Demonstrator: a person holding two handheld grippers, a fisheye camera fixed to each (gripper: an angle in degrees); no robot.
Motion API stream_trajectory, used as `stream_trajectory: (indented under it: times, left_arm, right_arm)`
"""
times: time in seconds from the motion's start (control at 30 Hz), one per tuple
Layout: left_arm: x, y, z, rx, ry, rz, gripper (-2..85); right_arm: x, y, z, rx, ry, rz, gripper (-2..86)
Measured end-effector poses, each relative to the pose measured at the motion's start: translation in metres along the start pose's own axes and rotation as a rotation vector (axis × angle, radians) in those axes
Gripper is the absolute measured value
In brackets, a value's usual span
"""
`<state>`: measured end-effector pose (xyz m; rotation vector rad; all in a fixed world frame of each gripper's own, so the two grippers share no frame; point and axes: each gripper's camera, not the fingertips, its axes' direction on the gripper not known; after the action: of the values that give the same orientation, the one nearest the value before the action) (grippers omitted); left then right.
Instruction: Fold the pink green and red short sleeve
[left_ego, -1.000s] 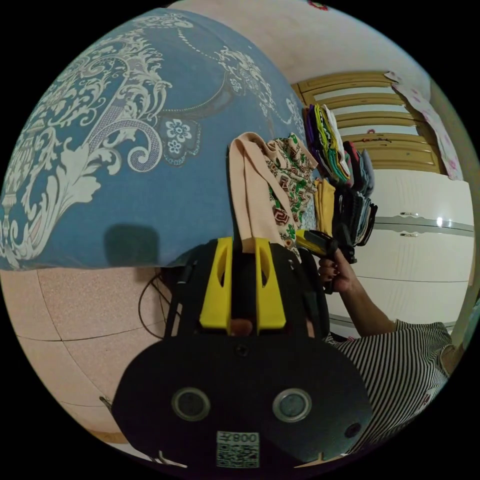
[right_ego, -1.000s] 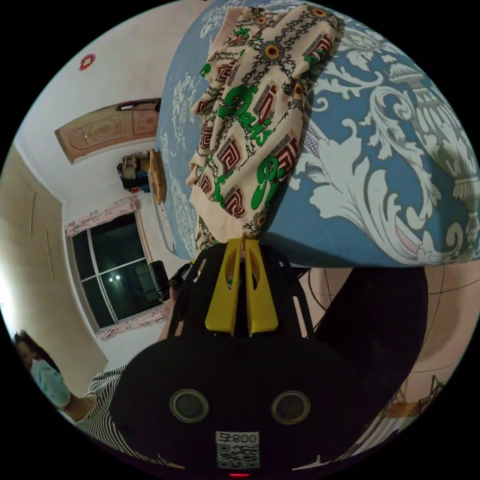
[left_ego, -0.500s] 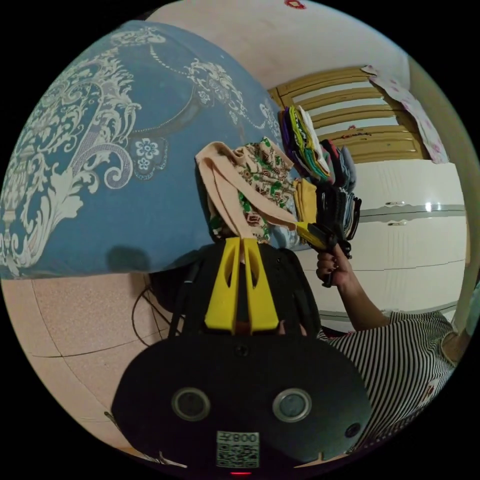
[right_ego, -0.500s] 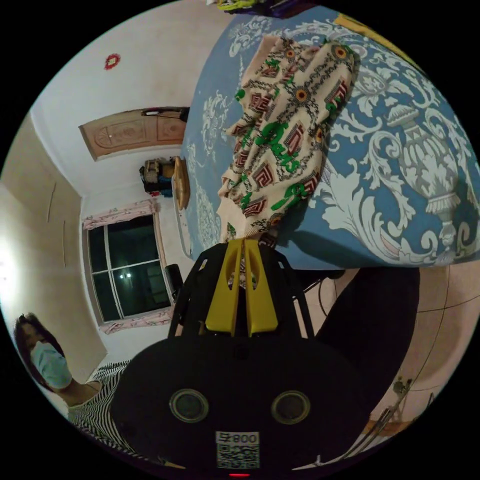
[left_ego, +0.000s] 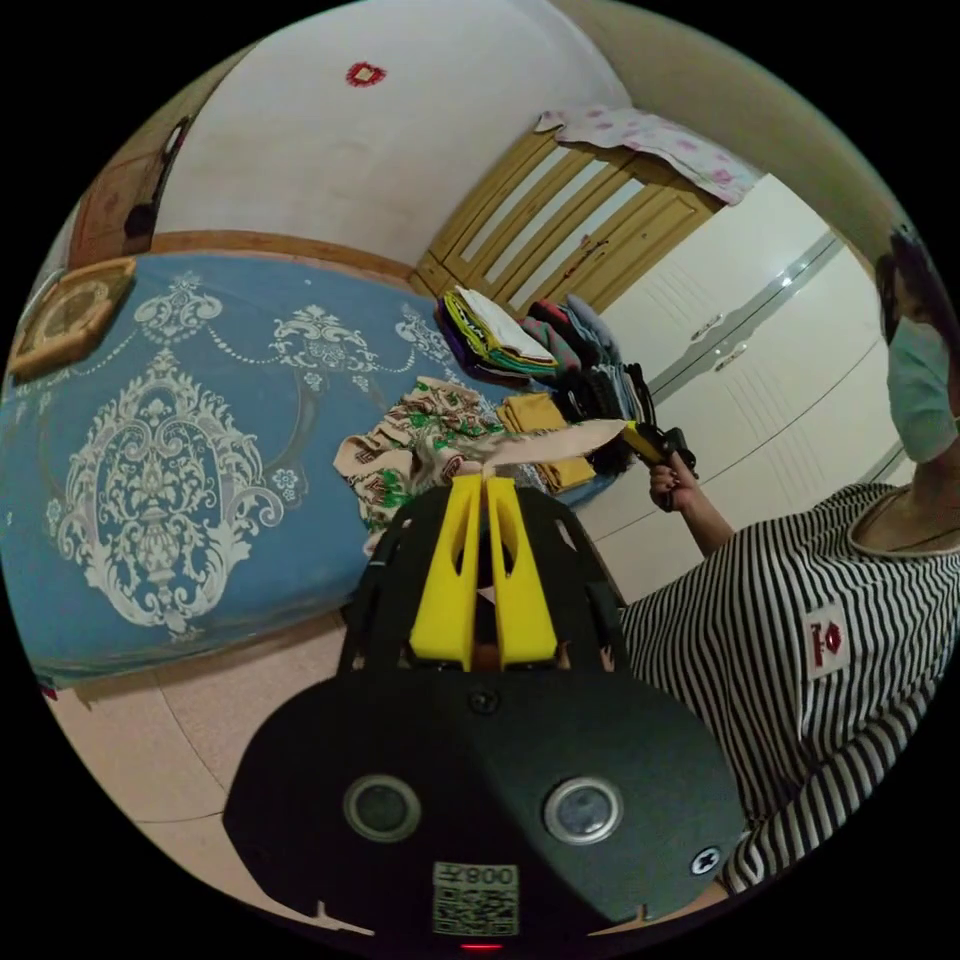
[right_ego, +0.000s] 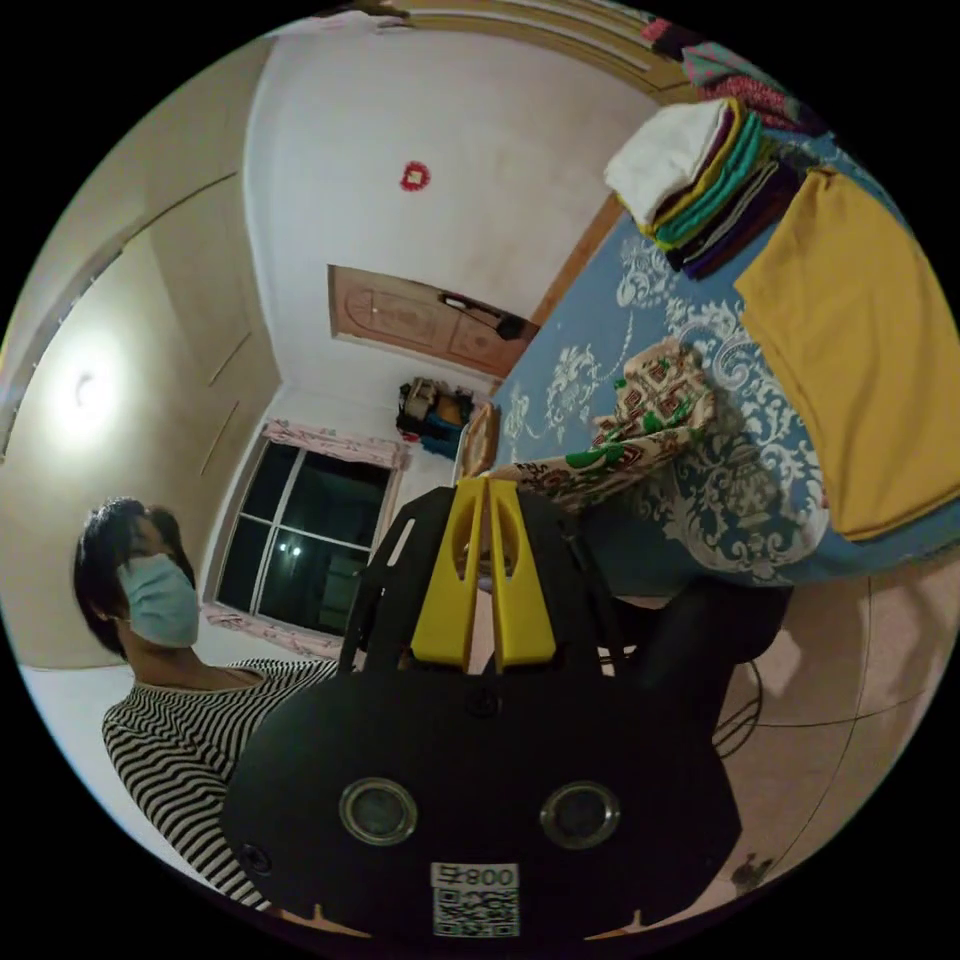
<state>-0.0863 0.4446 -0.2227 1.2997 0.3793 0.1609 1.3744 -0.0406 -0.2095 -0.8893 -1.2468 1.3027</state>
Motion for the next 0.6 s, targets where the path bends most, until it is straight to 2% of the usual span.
stream_trajectory:
  times: [0.2,0.37,0.47,0.6]
  left_arm:
    - [0.025,-0.023,0.016,-0.011,-0.011,-0.029,0.7]
    - [0.036,-0.119,0.025,-0.012,-0.160,-0.017,0.6]
    - [0.059,-0.191,-0.007,0.059,-0.245,0.015,0.5]
    - [0.117,-0.255,-0.064,0.201,-0.335,0.139,0.4]
  right_arm:
    - [-0.001,-0.012,-0.027,0.009,0.074,0.044,0.2]
    - [-0.012,-0.080,-0.012,-0.013,0.072,0.024,0.2]
    - [-0.055,-0.141,-0.007,-0.002,0.027,-0.073,0.2]
    - [-0.159,-0.208,-0.013,0.030,0.035,-0.335,0.2]
